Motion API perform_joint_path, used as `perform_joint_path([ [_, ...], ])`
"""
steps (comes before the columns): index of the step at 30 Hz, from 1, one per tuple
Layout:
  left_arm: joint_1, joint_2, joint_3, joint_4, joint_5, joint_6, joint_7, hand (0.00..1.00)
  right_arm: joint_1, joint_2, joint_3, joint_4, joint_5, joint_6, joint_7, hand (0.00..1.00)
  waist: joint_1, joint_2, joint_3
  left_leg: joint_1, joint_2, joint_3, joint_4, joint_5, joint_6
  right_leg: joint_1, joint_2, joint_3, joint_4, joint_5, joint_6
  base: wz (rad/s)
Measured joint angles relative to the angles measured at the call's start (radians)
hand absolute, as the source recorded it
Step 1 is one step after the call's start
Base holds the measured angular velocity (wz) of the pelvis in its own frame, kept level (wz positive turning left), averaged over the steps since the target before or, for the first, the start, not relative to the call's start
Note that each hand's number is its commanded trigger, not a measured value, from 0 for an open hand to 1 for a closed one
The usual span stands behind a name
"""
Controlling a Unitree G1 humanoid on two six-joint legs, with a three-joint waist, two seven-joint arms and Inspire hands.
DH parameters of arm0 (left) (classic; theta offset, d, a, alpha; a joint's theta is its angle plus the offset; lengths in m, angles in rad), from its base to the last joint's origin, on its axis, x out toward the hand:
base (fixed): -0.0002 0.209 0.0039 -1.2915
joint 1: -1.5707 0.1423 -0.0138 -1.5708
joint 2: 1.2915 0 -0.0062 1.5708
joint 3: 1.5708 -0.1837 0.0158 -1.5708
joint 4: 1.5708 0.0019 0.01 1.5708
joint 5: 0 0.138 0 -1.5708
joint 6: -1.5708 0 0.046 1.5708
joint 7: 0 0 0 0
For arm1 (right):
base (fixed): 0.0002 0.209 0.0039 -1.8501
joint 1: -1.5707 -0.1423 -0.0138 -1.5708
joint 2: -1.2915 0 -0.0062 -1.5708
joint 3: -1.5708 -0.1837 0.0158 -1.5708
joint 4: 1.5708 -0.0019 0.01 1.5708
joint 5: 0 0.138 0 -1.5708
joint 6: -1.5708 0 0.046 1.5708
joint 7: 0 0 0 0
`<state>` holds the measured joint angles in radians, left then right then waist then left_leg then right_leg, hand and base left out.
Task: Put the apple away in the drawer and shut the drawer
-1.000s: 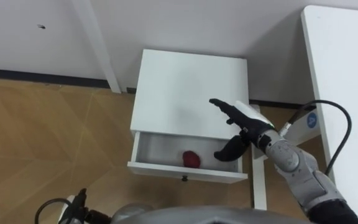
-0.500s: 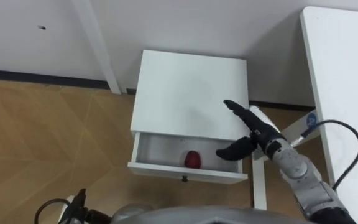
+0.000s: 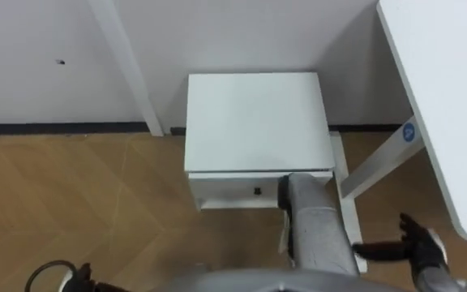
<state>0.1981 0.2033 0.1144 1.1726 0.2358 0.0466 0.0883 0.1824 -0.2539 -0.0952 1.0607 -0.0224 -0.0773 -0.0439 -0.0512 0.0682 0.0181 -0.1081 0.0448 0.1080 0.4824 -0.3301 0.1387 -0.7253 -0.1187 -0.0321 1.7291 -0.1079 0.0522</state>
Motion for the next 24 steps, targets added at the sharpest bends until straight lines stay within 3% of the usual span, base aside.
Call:
perform_joint_path([
  [1,0.031,0.001,0.001,-0.007,-0.004,0.0,-0.007,0.0,-0.001,0.0,0.011,0.022,0.001,0.015,0.007,0.0,0.004,-0.011,-0.0029,0.005,-0.018,0.0,-0.002,0.0,0.002,0.124,-0.024,-0.001,-0.217,0.0,0.005,0.11],
  [2,0.042,0.001,0.001,-0.015,-0.004,0.0,-0.009,0.0,0.001,0.0,0.015,0.033,0.0,0.02,0.01,0.0,0.005,-0.026,-0.0013,0.01,-0.027,0.003,-0.006,0.0,0.003,0.195,-0.037,-0.001,-0.34,-0.001,0.009,0.1],
  [4,0.085,0.002,0.001,-0.026,-0.007,0.003,-0.011,0.0,0.008,0.002,0.034,0.075,0.0,0.036,0.02,0.0,0.027,-0.056,-0.004,0.03,-0.06,0.003,-0.025,0.002,0.003,0.475,-0.051,-0.029,-0.823,-0.023,0.032,0.0],
  [5,0.085,0.0,0.001,-0.026,-0.007,0.006,-0.01,0.0,0.007,0.003,0.034,0.086,0.003,0.038,0.026,0.0,0.037,-0.064,-0.0058,0.032,-0.064,0.007,-0.032,0.006,0.001,0.527,-0.048,-0.042,-0.925,-0.03,0.036,-0.12],
  [6,0.078,-0.001,0.004,-0.026,-0.008,0.007,-0.006,0.0,0.004,0.007,0.033,0.105,0.016,0.038,0.031,0.0,0.058,-0.082,-0.0146,0.042,-0.073,0.013,-0.064,0.022,-0.006,0.616,-0.044,-0.062,-1.112,-0.071,0.04,-0.19],
  [7,0.067,-0.002,0.006,-0.026,-0.008,0.002,-0.001,0.0,0.003,0.013,0.033,0.11,0.019,0.039,0.032,0.0,0.078,-0.099,-0.0134,0.053,-0.074,0.018,-0.104,0.041,-0.016,0.686,-0.03,-0.076,-1.257,-0.082,0.048,-0.19],
  [9,0.048,0.0,0.02,-0.026,-0.007,-0.009,0.02,0.0,-0.003,0.028,0.034,0.116,0.02,0.038,0.034,0.0,0.09,-0.116,-0.0186,0.063,-0.075,0.023,-0.141,0.058,-0.03,0.766,-0.016,-0.096,-1.429,-0.079,0.045,-0.13],
  [10,0.042,0.0,0.035,-0.02,-0.007,-0.01,0.033,0.0,-0.013,0.038,0.035,0.119,0.024,0.038,0.035,0.0,0.09,-0.127,-0.0155,0.067,-0.076,0.024,-0.144,0.059,-0.038,0.808,-0.011,-0.111,-1.506,-0.077,0.045,-0.1],
  [13,0.017,-0.004,0.04,-0.015,-0.005,-0.012,0.039,0.0,-0.036,0.047,0.034,0.15,0.058,0.04,0.048,0.0,0.086,-0.141,-0.0168,0.074,-0.067,0.018,-0.146,0.058,-0.058,0.845,0.002,-0.143,-1.565,-0.077,0.045,0.0],
  [18,0.018,-0.041,0.074,-0.012,0.021,0.009,0.041,0.0,-0.037,0.052,0.031,0.234,0.033,0.071,0.066,0.0,0.083,-0.127,-0.0165,0.088,-0.056,0.008,-0.175,0.066,-0.078,0.851,0.016,-0.167,-1.564,-0.078,0.044,0.01],
  [24,0.033,-0.073,0.093,0.002,0.018,0.066,0.034,0.0,-0.038,0.063,0.032,0.3,0.02,0.16,0.075,0.0,0.084,-0.109,-0.0135,0.1,-0.057,-0.002,-0.19,0.071,-0.084,0.853,0.017,-0.18,-1.561,-0.081,0.04,0.02],
])
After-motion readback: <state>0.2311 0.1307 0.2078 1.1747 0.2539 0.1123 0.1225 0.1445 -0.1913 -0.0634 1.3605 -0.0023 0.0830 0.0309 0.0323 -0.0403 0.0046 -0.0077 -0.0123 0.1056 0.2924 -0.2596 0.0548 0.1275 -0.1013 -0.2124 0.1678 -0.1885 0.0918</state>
